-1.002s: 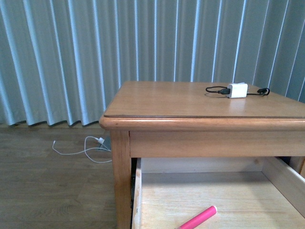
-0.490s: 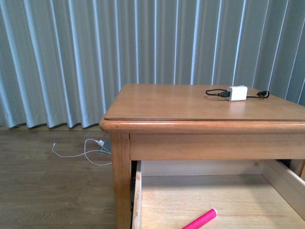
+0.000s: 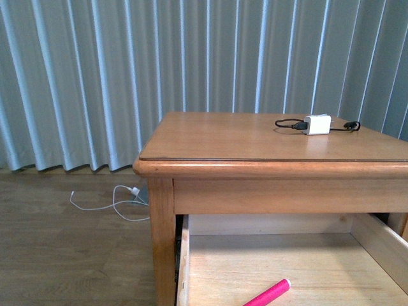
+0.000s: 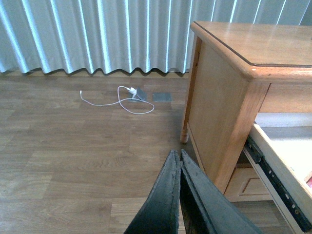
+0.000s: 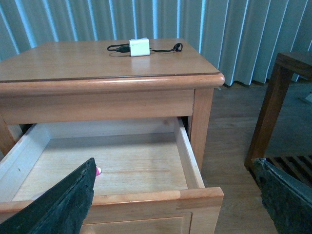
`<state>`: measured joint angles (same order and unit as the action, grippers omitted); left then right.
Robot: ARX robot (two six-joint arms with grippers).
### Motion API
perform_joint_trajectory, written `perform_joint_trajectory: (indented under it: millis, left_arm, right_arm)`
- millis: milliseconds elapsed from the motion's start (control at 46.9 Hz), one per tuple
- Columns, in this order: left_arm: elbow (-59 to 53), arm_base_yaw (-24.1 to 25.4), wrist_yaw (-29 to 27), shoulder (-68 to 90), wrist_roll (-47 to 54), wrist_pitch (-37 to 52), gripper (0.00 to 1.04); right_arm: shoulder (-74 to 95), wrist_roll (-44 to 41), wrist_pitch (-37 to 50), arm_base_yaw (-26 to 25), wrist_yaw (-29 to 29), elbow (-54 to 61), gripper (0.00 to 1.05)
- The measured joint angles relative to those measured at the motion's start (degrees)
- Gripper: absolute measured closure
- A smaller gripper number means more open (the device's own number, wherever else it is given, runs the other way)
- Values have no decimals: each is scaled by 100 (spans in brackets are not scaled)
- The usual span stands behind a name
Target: Place pink marker in drawer with both arms
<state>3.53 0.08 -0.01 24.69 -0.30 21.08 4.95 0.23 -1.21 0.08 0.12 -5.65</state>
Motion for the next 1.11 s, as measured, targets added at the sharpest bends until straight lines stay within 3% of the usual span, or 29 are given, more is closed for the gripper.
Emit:
perform_joint_trajectory:
  millis: [768,895,1087,1109]
  left_arm:
    - [-225,0,0,-1480,4,-1095,101]
    - [-223,0,2,-2347,4,-2057,101]
    - [-223,0,2,-2439,2,-2096,101]
    - [-223,0,2,-2439,2,-2096,97]
  right_arm:
    - [2,0,0,0,2,0,9]
    - [2,2,0,0,4,0,9]
    - [0,0,0,0,0,0,9]
    - [0,0,0,0,-2,0,9]
